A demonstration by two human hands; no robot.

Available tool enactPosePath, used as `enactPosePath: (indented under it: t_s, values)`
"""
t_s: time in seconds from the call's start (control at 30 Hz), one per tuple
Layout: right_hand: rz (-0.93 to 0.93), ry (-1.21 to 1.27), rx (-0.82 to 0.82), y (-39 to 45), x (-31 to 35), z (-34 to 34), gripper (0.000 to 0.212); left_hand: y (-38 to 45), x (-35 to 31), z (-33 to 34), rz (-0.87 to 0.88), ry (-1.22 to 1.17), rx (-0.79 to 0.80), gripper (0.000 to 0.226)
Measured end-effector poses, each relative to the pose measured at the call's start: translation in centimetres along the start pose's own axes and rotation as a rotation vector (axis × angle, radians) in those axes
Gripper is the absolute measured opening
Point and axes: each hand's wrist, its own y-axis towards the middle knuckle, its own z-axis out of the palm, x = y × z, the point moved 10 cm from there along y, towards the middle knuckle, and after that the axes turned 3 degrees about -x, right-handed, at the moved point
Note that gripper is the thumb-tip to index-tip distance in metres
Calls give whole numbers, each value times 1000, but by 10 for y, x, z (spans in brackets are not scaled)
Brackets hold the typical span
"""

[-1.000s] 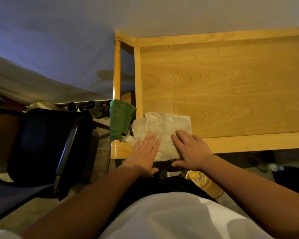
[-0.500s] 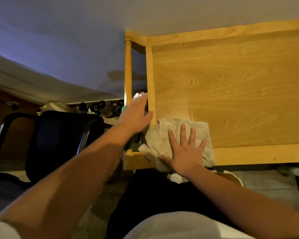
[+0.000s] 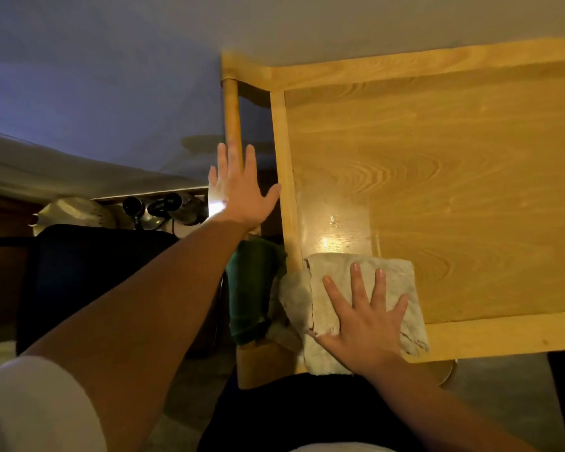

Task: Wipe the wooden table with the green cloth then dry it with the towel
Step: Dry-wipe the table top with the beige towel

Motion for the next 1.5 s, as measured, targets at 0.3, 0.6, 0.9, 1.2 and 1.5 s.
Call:
enactPosePath:
  t_s: [0.3, 0.6, 0.9, 1.2, 1.5]
  values:
    - [107, -8, -67, 130, -18, -47, 92, 4, 3, 4, 3, 11, -20, 83]
    - [100, 73, -180, 285, -8, -114, 93, 6, -1, 3, -28, -31, -97, 80]
    - [65, 64, -234, 389, 5, -166, 94, 4, -1, 1, -48, -39, -84, 92]
    - [76, 26, -242, 396, 8, -174, 85, 8, 0, 6, -33, 20, -12, 88]
    - [-6, 29, -220, 314, 9, -140, 69, 7, 0, 2, 13, 43, -62, 73]
